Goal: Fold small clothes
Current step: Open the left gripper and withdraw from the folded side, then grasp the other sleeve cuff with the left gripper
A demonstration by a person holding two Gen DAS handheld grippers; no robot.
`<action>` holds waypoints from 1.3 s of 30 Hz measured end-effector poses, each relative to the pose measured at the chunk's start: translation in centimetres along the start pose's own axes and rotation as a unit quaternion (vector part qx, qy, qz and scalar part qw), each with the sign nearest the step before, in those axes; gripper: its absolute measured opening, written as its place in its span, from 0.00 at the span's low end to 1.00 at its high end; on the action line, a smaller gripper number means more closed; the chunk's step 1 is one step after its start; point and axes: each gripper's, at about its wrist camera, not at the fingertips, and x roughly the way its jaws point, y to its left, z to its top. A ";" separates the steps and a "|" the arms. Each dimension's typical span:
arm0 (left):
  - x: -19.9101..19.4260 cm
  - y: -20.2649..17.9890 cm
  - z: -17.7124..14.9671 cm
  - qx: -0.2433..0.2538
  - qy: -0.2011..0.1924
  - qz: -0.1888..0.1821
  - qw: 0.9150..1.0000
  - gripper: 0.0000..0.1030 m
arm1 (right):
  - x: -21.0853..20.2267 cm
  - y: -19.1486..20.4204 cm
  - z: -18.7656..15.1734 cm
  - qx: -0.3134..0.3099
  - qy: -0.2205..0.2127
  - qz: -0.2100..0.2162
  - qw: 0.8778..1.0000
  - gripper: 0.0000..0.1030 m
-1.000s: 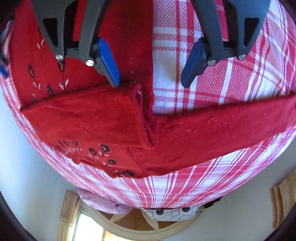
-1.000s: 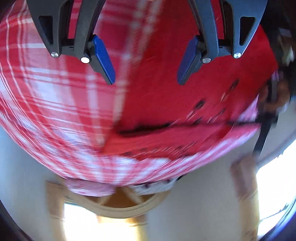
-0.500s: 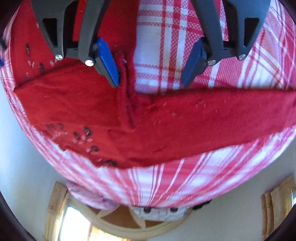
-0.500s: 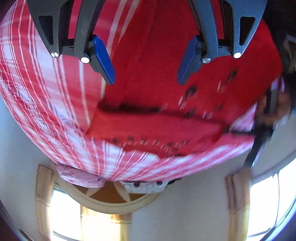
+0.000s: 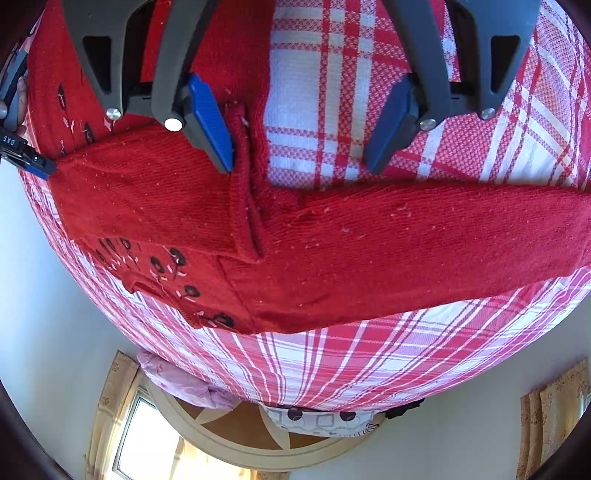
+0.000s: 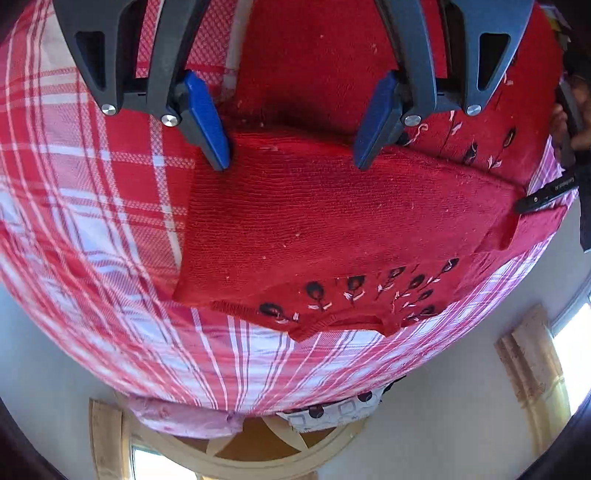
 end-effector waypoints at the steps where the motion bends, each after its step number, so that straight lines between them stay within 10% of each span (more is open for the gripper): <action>1: 0.0 -0.1 0.0 0.002 0.001 0.002 1.000 0.75 | -0.4 0.3 0.0 0.001 -0.005 -0.005 1.000 0.68; 39: 0.5 -1.0 -0.3 0.028 0.014 0.026 0.999 1.00 | 1.2 14.1 -1.9 -0.103 -0.014 -0.034 0.994 0.68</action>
